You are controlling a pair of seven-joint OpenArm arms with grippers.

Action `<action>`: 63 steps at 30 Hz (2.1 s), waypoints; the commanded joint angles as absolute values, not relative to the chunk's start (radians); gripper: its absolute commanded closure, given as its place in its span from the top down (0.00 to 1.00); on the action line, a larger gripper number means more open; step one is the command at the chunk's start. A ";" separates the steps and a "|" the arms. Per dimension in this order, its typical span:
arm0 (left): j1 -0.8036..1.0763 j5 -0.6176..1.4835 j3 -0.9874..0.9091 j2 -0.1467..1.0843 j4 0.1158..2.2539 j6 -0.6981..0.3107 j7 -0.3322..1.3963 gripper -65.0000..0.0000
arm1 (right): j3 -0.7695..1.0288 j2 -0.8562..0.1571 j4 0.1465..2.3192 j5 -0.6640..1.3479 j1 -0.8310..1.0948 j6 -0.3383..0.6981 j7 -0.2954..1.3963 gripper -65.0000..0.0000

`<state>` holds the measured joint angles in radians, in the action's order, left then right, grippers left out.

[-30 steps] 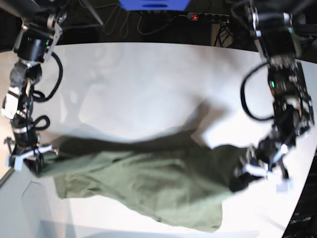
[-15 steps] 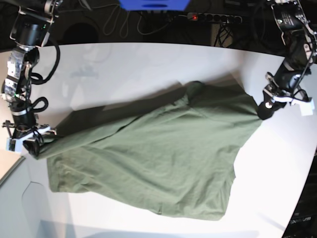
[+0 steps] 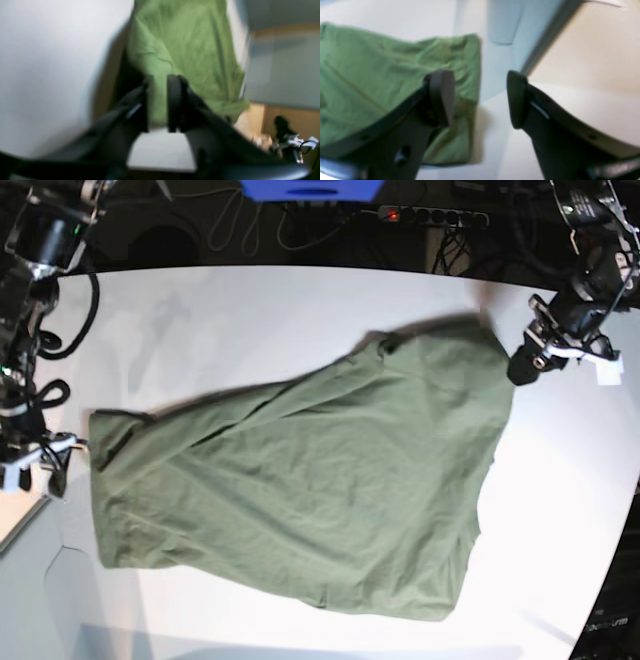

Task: Layout the t-shirt on the table in an organized manner, then fold the t-shirt properly
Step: 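Release the shirt and move both grippers onto its middle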

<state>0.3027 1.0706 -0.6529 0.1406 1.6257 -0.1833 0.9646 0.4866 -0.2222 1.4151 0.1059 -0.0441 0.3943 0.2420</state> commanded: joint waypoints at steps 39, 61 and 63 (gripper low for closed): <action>-0.295 0.754 -0.297 0.179 1.345 -0.180 0.696 0.77 | -0.332 0.157 1.227 0.117 0.041 0.392 0.213 0.55; -0.510 0.582 0.231 0.162 0.509 -0.180 0.183 0.77 | -0.194 0.039 1.043 0.114 0.007 0.390 0.211 0.55; -0.475 0.585 0.229 0.170 0.509 -0.185 0.183 0.77 | -0.163 0.024 1.043 0.114 0.008 0.390 0.213 0.55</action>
